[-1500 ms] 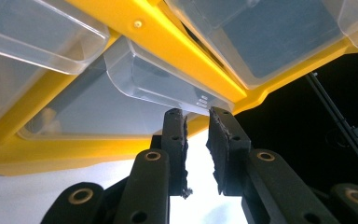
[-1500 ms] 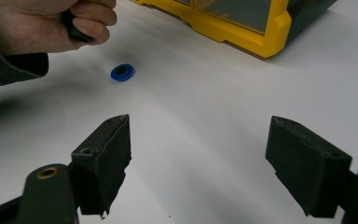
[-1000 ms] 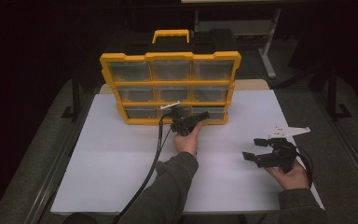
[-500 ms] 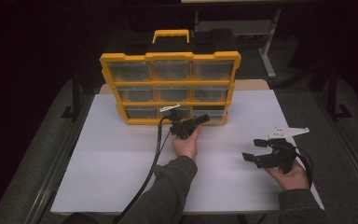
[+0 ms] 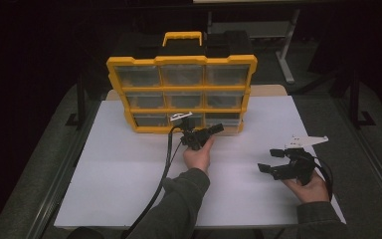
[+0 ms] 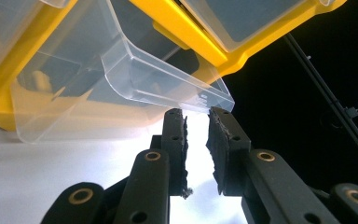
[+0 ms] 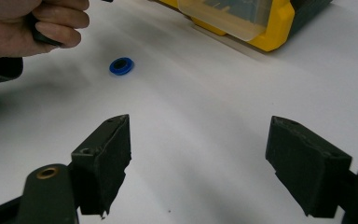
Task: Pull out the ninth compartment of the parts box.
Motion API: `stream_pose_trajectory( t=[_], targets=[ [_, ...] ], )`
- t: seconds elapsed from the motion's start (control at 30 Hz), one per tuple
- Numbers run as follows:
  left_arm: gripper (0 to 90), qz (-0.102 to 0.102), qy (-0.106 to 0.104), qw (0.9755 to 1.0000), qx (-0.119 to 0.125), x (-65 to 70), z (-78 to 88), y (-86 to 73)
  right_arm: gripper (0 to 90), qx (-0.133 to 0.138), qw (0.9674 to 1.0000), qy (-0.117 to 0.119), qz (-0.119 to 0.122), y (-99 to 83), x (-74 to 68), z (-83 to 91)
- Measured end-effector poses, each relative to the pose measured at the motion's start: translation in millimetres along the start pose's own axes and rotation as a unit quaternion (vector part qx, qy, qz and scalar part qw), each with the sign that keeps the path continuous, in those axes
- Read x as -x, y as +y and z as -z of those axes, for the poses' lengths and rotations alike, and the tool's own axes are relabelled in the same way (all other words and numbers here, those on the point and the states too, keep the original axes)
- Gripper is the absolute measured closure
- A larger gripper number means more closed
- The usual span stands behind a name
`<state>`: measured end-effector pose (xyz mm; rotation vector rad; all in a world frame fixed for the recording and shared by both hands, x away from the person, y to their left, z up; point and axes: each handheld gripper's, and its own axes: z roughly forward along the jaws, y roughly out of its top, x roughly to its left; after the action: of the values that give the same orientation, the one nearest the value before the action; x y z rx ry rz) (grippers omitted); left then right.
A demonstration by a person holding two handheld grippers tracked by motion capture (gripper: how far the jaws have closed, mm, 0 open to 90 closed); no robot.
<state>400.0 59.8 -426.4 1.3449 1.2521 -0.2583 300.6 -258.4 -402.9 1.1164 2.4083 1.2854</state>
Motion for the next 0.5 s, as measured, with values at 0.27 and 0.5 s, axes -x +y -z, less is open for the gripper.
stream_pose_trajectory(
  t=[0.27, 0.5],
  targets=[
    [75.9, 0.001, -0.003, 1.0, -0.002, 0.7, 2.3, -2.3, 20.9, 0.0, 1.0, 0.001, 0.001, -0.4, -0.1, -0.6],
    [76.5, -0.009, 0.001, 1.0, -0.002, 0.9, 2.5, -2.9, 20.9, -0.004, 1.0, 0.001, 0.002, -0.3, -0.7, -1.3]
  ],
)
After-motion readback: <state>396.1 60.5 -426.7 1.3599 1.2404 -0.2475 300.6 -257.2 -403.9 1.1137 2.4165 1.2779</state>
